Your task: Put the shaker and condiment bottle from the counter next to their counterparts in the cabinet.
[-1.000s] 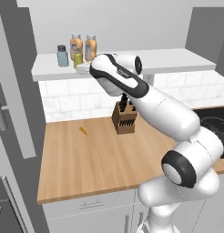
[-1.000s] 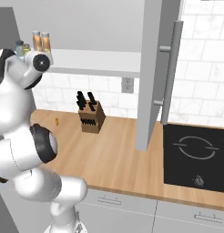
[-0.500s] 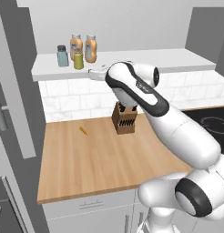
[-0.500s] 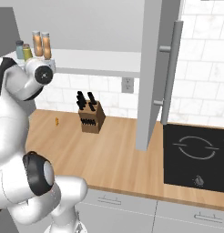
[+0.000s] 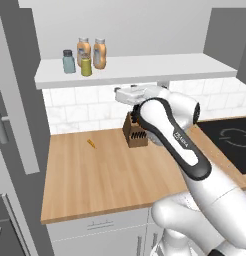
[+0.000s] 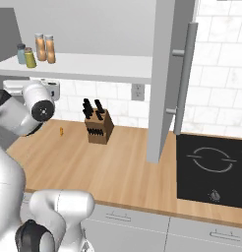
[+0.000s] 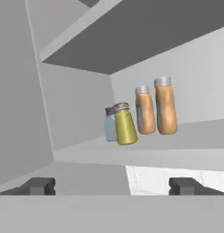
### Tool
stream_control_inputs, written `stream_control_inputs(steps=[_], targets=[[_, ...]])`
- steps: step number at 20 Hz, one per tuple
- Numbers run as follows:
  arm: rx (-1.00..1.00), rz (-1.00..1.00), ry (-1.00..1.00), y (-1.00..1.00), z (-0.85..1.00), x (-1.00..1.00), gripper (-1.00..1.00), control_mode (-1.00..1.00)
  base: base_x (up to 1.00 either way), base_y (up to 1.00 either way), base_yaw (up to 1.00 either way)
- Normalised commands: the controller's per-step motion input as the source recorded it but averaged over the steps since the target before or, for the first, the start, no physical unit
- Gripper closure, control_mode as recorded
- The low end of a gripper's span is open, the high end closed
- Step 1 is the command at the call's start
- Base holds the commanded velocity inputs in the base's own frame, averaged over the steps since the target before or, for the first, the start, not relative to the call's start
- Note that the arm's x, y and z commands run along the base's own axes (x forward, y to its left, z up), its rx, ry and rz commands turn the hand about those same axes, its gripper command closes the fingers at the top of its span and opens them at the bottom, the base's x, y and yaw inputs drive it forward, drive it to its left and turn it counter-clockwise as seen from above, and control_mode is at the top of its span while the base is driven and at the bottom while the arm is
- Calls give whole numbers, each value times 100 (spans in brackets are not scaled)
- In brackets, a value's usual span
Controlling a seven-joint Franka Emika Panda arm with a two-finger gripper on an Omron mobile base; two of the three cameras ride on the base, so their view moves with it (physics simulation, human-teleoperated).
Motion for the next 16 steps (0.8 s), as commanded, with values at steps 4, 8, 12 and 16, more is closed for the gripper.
stream_control_inputs(steps=[4,8,12,16], targets=[[19,-14,0,-28,0,-100,-100,-100,0,0,0],[21,-17,0,-25,0,-100,-100,-100,0,0,0],[21,-20,1,-16,-1,-100,-100,-100,0,0,0],[20,-24,2,-10,-14,-100,-100,-100,0,0,0]])
